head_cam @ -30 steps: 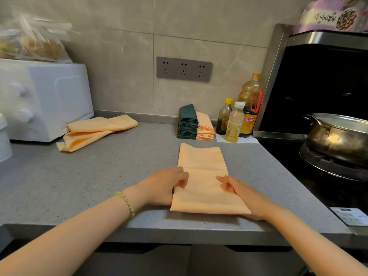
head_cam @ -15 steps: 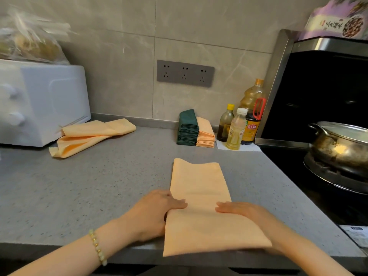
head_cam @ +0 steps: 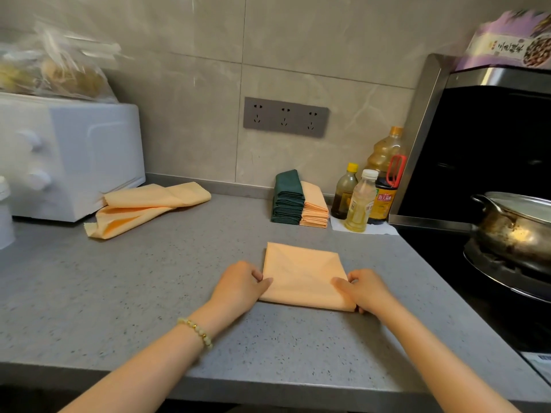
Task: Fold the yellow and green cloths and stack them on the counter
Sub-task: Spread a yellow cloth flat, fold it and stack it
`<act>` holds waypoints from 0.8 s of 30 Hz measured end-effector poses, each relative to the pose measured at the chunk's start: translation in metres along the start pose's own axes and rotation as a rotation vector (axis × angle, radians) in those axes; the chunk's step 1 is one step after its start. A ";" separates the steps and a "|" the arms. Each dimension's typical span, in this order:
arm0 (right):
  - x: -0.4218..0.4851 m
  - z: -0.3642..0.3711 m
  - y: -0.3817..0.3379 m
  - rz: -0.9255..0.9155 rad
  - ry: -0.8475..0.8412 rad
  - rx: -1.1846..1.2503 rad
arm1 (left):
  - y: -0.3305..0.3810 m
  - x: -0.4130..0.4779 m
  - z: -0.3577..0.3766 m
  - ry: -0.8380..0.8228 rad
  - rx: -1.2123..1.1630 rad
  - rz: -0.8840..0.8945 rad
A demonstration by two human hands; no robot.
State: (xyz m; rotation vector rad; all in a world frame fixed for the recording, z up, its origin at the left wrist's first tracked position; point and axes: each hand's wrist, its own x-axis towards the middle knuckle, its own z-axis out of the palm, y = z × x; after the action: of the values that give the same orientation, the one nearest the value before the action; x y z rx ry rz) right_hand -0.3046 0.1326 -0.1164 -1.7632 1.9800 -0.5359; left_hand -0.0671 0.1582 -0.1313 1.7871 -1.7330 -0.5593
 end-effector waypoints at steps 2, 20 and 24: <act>-0.001 0.003 -0.002 -0.019 0.022 -0.001 | 0.002 -0.002 0.001 0.001 0.012 -0.017; 0.021 0.012 -0.050 -0.329 0.164 -0.365 | 0.073 0.040 0.014 -0.006 0.454 0.218; 0.042 0.044 -0.044 -0.314 0.017 -0.335 | 0.066 0.066 0.043 -0.120 0.504 0.190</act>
State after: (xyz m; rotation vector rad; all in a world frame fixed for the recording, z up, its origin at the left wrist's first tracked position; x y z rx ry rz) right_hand -0.2474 0.0861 -0.1315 -2.3033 1.8987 -0.3269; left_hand -0.1405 0.0887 -0.1132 1.9100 -2.2466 -0.1554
